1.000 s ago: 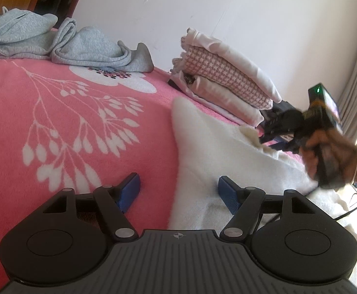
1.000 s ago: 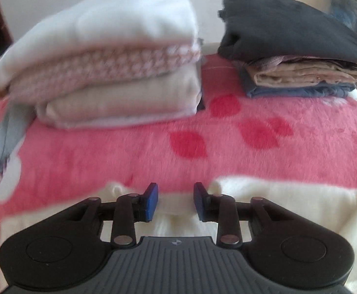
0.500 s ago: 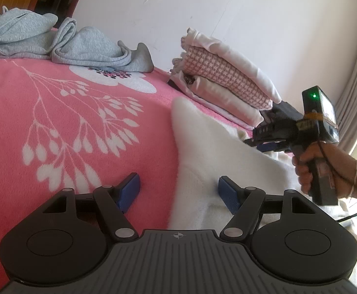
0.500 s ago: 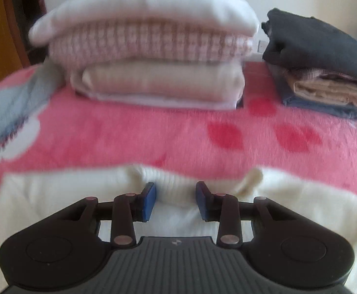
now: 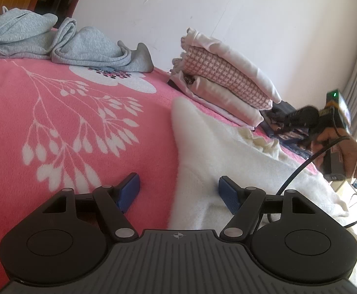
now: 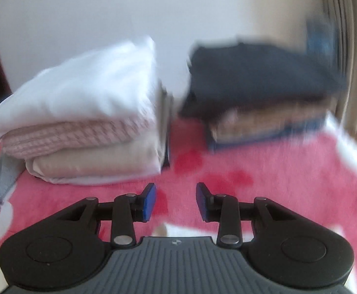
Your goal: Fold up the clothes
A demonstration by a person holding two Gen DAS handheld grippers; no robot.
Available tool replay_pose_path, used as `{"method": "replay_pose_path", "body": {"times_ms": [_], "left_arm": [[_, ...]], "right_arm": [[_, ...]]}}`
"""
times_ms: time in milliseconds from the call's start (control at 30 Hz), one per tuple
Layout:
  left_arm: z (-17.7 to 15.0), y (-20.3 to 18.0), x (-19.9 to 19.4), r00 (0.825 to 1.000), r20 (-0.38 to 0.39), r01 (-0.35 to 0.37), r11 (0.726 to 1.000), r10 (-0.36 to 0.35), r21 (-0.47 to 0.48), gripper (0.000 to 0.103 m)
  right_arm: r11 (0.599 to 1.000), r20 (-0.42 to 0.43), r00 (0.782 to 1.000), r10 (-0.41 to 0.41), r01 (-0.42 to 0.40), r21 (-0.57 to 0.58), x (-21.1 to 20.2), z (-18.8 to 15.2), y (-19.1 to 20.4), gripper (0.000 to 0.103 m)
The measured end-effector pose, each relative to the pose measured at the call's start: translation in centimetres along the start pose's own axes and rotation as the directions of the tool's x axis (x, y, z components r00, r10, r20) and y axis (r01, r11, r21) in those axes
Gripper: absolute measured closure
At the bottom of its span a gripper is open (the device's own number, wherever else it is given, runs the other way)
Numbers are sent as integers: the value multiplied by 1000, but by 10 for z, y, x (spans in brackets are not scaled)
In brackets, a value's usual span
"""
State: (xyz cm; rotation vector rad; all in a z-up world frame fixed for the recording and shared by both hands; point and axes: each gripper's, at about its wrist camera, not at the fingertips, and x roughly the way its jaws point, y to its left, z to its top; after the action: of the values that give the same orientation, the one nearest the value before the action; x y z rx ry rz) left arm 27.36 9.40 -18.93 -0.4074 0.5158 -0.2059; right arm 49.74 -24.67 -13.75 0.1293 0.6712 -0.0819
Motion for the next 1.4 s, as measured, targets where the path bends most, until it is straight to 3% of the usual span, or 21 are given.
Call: {"method": "replay_pose_path", "body": {"times_ms": [67,500,600,733,867,1000,1067,1200,1333,1400], "left_arm": [[0,0,0,1000,0,0,1000,0,0,31],[-1,0,0,1000,0,2,1000,-2,-1,30],[-1,0,0,1000,0,2,1000,-2,-1,30],[-1,0,0,1000,0,2,1000,-2,-1,30],[-1,-1,0,1000,-1,1,1000,-1,-2,30],[-1,-1,0,1000,-1,1,1000,-1,-2,30],[-1,-1,0,1000,0,1,1000,-1,-2,30],[-1,-1,0,1000,0,2,1000,-2,-2,30],[-1,-1,0,1000,-3,0,1000,0,2,30],[-1,-1,1,1000,-4,-1,1000,1,4,30]], "right_arm": [[999,-21,1000,5,-6,-40,0,-7,0,80],[949,-136,991,0,-43,-312,-5,-44,-2,84],[950,-107,994,-23,-11,-311,-14,-37,-7,83],[984,-2,1000,19,-19,-175,-20,-13,-12,83],[995,-50,995,88,-91,-45,5,1,-6,83],[984,-121,980,158,-167,-68,16,-13,11,83],[970,-155,978,140,-167,-178,15,-37,22,83],[938,-78,994,81,-102,-332,7,-60,40,82],[960,-14,989,148,-147,-239,-6,-42,43,82],[958,-40,986,160,-165,-234,1,-43,54,82]]}}
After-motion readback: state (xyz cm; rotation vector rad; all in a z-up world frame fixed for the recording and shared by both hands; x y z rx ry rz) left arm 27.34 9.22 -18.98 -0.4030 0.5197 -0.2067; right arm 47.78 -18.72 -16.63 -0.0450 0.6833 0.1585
